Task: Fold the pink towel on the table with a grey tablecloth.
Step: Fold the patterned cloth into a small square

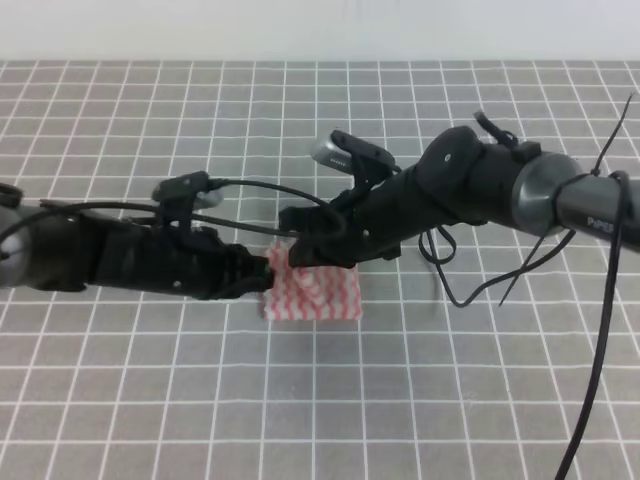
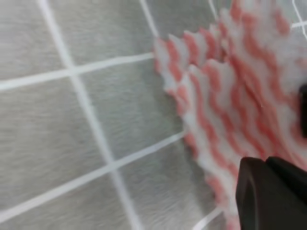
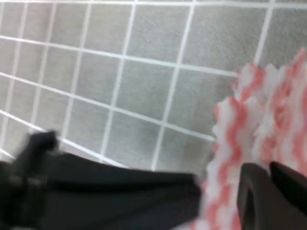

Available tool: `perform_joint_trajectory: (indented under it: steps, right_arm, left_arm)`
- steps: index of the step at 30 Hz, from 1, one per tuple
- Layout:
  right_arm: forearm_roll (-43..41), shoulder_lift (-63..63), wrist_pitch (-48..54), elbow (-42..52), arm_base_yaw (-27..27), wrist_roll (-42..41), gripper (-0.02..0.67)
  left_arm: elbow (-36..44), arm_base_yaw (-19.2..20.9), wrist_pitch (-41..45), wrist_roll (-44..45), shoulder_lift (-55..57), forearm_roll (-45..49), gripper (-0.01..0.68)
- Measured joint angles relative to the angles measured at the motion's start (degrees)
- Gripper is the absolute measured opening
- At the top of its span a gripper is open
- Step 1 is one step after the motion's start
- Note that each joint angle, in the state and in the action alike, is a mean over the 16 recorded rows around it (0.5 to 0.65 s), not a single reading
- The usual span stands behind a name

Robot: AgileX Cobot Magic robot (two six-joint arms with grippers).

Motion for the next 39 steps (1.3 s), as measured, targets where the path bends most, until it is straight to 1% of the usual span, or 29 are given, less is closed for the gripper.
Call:
perform_joint_trajectory:
  steps: [10,19,23,33,36,39]
  right_arm:
    - [-0.2,1.1,-0.6,0.0,0.0,0.0,-0.014]
    - [1.4,1.1,-1.5,0.0,0.0,-0.3,-0.003]
    - [2.2,1.1,-1.7,0.0,0.0,-0.5,0.035]
    - [3.8,1.2,-0.5,0.0,-0.1,-1.0,0.193]
    - [3.9,1.2,0.4,0.0,-0.4,-1.3,0.218]
    - [3.6,1.2,1.2,0.0,-0.7,-1.6,0.213]
  left_arm:
    - [0.0,3.5,1.5,-0.5,-1.6,0.9,-0.003]
    - [0.0,4.1,2.2,-0.5,-1.8,0.9,-0.003]
    - [0.0,4.1,2.3,-0.5,-1.8,1.0,-0.003]
    - [0.0,4.1,2.7,-0.4,-1.7,0.3,-0.003]
    - [0.0,4.1,3.2,-0.3,-1.9,-0.3,-0.003]
    - [0.0,4.1,3.9,-0.2,-1.9,-1.0,-0.003]
